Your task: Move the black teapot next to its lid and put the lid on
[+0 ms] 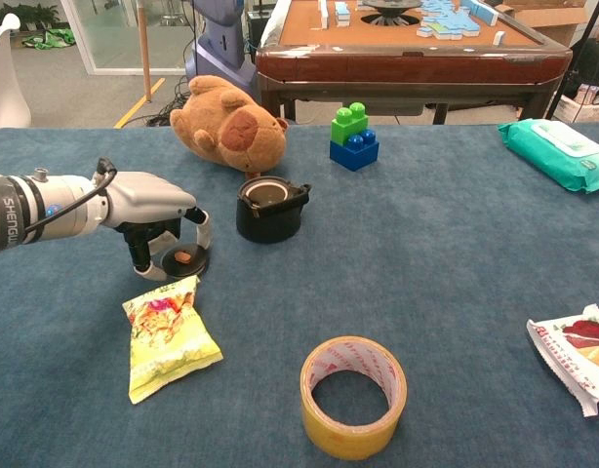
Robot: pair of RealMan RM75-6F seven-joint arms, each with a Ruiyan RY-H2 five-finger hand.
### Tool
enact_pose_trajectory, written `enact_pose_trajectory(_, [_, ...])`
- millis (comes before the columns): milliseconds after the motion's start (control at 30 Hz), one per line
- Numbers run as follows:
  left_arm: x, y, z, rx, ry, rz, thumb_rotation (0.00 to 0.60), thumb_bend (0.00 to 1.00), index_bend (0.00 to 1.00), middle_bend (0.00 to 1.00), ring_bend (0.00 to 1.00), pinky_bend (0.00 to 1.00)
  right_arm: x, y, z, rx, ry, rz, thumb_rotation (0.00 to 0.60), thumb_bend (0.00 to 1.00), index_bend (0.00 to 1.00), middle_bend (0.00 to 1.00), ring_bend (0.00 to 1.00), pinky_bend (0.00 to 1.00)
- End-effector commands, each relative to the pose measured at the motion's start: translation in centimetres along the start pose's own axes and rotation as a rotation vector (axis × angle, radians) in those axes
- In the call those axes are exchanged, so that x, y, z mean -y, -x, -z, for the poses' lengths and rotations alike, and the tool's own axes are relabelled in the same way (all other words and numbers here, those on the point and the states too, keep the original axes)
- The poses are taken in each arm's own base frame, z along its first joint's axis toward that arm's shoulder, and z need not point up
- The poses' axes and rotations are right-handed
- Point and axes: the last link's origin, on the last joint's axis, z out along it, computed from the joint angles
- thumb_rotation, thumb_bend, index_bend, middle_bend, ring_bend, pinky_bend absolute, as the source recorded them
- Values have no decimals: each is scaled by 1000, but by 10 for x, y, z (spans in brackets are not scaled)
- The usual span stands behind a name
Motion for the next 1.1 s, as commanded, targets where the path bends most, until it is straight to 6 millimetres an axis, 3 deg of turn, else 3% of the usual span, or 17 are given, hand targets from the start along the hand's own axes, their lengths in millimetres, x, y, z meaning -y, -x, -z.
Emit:
enact_pose_trajectory(33, [0, 1, 0, -1, -2, 0, 600, 214, 327, 788, 630, 565, 0, 0, 0, 0, 0, 0, 600, 200, 357, 263, 70, 160])
enact_pose_trajectory(367, [11, -1, 11, -21, -16, 32, 600, 215, 388, 805, 644, 567, 2, 0, -1, -3, -6, -5, 600, 201, 357, 263, 70, 160])
enact_pose_trajectory(633, [36, -11, 36, -37, -54, 81, 600, 215, 392, 803, 644, 568, 6, 1, -2, 5, -18, -4, 600, 201, 357, 263, 70, 160])
enact_pose_trajectory(867, [52, -37, 54, -81, -75, 196, 600, 215, 392, 800, 643, 568, 11, 2, -4, 9, -34, -2, 600, 200, 357, 263, 70, 160])
enact_pose_trajectory(1100, [49, -59, 51, -103, -54, 272, 600, 215, 392, 801, 643, 568, 16, 3, -4, 14, -51, 4, 600, 201, 357, 263, 70, 160])
